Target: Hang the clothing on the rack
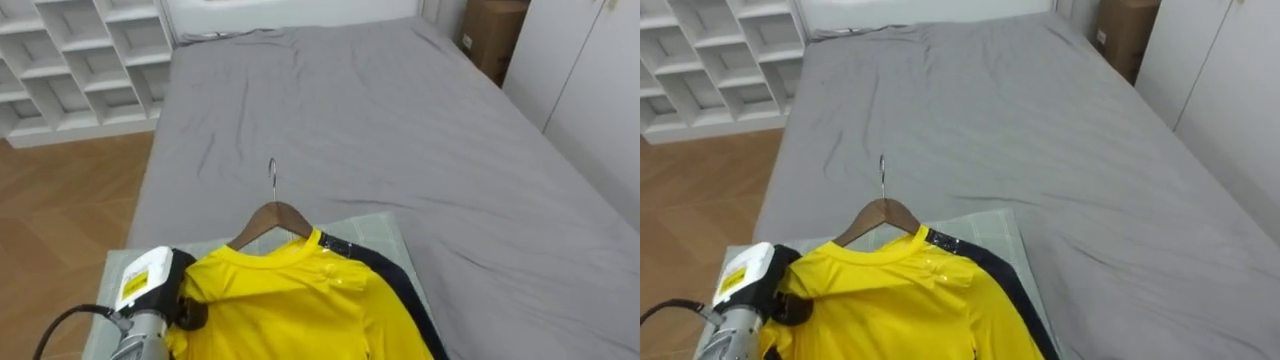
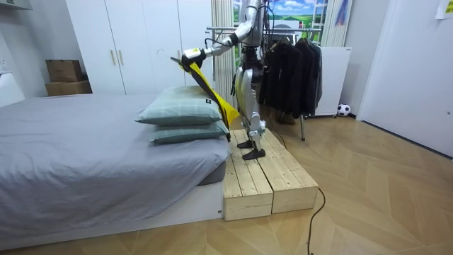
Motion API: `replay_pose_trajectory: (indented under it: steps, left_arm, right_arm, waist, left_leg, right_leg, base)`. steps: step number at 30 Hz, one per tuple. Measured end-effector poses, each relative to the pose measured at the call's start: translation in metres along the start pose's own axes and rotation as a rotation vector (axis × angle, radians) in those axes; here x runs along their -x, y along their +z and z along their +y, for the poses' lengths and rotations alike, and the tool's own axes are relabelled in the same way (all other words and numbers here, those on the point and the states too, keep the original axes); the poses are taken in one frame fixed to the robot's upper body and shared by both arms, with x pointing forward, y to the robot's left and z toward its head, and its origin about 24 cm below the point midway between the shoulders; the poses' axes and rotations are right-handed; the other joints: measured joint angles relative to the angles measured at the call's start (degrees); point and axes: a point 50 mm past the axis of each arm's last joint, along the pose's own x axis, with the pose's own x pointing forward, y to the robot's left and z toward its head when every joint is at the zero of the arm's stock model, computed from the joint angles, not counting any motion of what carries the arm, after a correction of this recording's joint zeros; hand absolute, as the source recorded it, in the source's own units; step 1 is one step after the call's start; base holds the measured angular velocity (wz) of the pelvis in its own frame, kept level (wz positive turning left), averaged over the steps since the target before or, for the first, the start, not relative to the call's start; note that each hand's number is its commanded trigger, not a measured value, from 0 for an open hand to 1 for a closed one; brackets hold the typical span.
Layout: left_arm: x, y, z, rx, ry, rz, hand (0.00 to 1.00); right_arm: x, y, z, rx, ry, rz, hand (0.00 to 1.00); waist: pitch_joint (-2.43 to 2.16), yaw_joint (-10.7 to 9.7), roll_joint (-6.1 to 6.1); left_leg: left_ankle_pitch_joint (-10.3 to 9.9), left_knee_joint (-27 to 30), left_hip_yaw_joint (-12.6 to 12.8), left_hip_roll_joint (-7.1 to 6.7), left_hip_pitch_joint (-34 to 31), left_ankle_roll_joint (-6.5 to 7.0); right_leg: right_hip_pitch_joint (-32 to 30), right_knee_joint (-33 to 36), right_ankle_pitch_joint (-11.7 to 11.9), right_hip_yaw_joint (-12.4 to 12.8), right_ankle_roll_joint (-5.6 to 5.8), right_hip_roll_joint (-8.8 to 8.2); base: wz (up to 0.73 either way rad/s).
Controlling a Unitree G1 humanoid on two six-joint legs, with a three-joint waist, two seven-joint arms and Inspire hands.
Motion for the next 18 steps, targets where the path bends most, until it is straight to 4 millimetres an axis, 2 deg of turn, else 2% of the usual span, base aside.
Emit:
replay_pose_trajectory:
  steps: [4,18]
  left_arm:
    - [0.006,0.005,0.004,0.018,0.042,-0.039,1.00]
    - [0.016,0.023,0.022,0.060,0.144,-0.141,1.00]
  right_arm:
    - [0.001,-0.006,-0.002,-0.024,0.005,0.014,0.00]
    - [0.003,-0.020,-0.003,-0.054,0.005,0.033,0.00]
  waist:
    - [0.08,1.2,0.09]
    - [0.53,1.0,-0.41]
  left_leg:
    - [0.1,-0.5,-0.2,-0.04,1.2,-0.18]
    - [0.1,-1.8,-0.6,-0.37,3.9,-0.20]
  right_leg:
    - [1.1,-0.3,0.0,0.0,-0.02,0.06]
    - [4.1,-2.0,0.0,-0.1,0.00,0.09]
  base:
    - [0.01]
    - [0.01]
